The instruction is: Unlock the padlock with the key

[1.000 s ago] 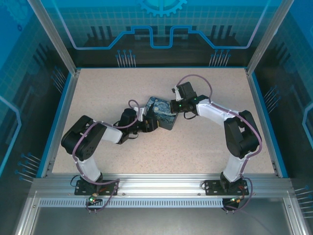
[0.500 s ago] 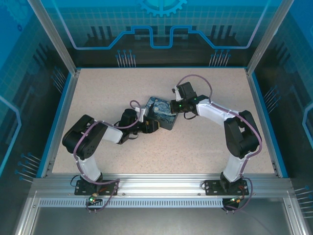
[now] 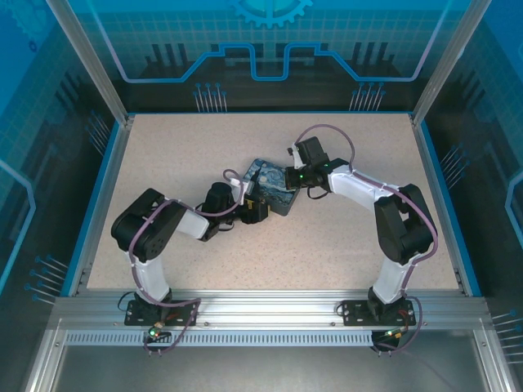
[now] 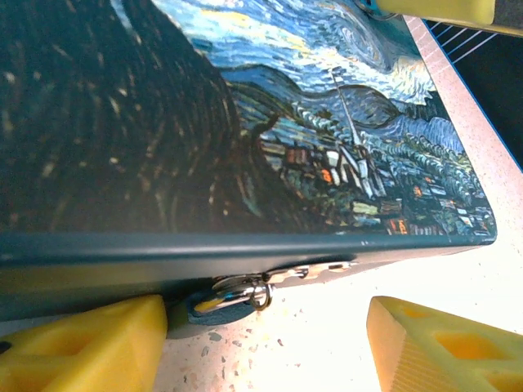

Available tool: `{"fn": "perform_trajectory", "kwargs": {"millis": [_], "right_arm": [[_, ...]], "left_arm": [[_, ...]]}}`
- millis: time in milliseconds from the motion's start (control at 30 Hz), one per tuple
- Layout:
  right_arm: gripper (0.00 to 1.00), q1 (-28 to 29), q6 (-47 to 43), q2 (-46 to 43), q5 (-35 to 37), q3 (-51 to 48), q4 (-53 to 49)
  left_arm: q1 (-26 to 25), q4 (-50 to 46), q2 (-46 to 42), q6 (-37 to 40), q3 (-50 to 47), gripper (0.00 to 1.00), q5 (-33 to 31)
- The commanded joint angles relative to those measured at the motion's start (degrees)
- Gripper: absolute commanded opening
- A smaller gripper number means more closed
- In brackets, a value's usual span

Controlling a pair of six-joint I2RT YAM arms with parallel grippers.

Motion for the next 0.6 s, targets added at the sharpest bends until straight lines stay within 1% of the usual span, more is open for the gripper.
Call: {"fn": "perform_trajectory", "kwargs": {"millis": [0,233,367,500,567], "right_arm": [[0.01,0.2,0.1,1.9,0.4,-0.2,-4.6],[0.01,0.2,0.0,1.7,0.4,-0.1,-4.7],[0.01,0.2,-0.1,1.9,0.3,-0.1,-4.6],[0.01,0.2,0.0,1.8,0.2,-0.1,-4.4],[0.01,0.2,0.0,1.8,0.1,-0.1,-4.4]], "left_arm": [[-1.1,1.0,2.4,2.2,0.0,0.65,1.5],[-1.2,1.5,1.9,1.3,0.6,0.56,2.9],[-1.1,1.3,0.8,-0.3,1.2,0.54,4.4],[-1.2,-0.5,0.3,-1.2,2.5,0.54,6.0],[-1.2,-1.5,0.6,-1.4,3.1,0.54,5.9]]}}
